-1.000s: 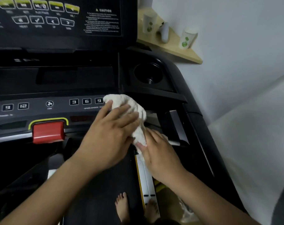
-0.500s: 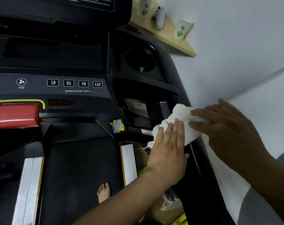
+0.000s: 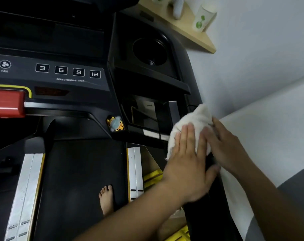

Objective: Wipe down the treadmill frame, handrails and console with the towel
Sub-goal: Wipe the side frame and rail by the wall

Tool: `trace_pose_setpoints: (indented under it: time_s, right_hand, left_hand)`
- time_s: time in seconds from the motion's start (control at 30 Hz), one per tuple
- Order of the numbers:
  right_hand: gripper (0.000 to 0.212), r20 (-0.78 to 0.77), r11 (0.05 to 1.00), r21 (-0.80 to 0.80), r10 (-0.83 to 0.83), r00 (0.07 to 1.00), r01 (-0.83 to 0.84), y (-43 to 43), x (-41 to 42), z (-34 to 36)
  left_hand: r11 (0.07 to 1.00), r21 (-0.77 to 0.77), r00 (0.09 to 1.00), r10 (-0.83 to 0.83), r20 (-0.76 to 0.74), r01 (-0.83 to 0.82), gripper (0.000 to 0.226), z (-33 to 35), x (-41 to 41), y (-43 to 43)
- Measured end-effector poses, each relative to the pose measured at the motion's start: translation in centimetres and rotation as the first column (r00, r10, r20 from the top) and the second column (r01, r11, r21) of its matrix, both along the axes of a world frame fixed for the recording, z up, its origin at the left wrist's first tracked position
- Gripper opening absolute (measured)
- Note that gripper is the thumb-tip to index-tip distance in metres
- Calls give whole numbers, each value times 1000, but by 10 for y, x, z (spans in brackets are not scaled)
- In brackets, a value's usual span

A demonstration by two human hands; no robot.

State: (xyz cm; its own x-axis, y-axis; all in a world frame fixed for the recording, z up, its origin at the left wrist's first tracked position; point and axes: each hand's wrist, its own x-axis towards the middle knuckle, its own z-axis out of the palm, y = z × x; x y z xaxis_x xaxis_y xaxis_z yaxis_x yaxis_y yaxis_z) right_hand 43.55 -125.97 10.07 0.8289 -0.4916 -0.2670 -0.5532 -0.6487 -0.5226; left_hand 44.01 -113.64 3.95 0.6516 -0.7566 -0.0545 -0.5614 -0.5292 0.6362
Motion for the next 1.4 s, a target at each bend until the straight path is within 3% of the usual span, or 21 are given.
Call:
trace_pose_setpoints:
  time_s: [0.1,0.17,0.3,0.4,0.5,0.57,0.67,0.73,0.8,0.93,1.07,1.17,1.23,1.3,1.4]
  right_hand:
    - [26,150,987,46,-157,976,152,-18,22,-16]
    - [23,262,978,-98,-155,952,186,-29,25,-14]
    - [11,489,913,-352,-10,872,208,-35,8,4]
    - [11,425,908,-412,112,898,82,-24,-9,-7]
    - [27,124,970,-241,48,991,-17,-18,-11,-16]
    - [31,6,1000,5,-23,1000,23,-23,-3,-19]
    - [30,7,896,381,-248,969,227,-32,20,-25]
    - [28,26,808,525,-332,943,269,-35,34,-33]
    - [32,55,839,501,-276,960,212,-38,32,-44]
    - [26,65,963,265,-72,995,52,-42,-28,-43]
    - [32,5,979,196,48,999,-48,-35,-63,-41]
    - [42,38,960,279,-20,999,9,-38,-35,-56]
    - [41,93,906,421,-98,991,50,-48,-8,-68]
    - [33,153,861,507,-136,979,41,-60,16,-87]
    - [12,211,830,557,-90,973,-44,-69,25,-133]
  left_hand:
    - [999,29,995,-34,95,32,78,8,42,-24]
    - [996,9,992,-89,92,88,72,13,65,-30]
    - [983,-121,990,-131,57,138,61,5,60,-10]
    - [985,-146,995,-94,23,97,59,1,39,4]
    - [996,-84,998,-36,42,39,58,2,33,-3]
    - [999,-27,996,-36,83,38,57,6,45,-18]
    - [995,88,986,-65,150,52,55,17,73,-45]
    - [987,157,972,-69,224,34,55,22,82,-53]
    - [987,157,963,-72,258,32,57,18,74,-47]
    - [993,-24,972,-104,212,111,64,6,29,-10]
    - [988,-17,970,-147,191,153,62,7,36,-16]
    - [976,102,920,-215,328,192,63,14,75,-47]
    - [948,229,877,-297,377,223,63,19,97,-64]
    - [919,316,855,-352,381,238,60,21,111,-77]
    - [941,271,848,-307,431,203,55,23,109,-77]
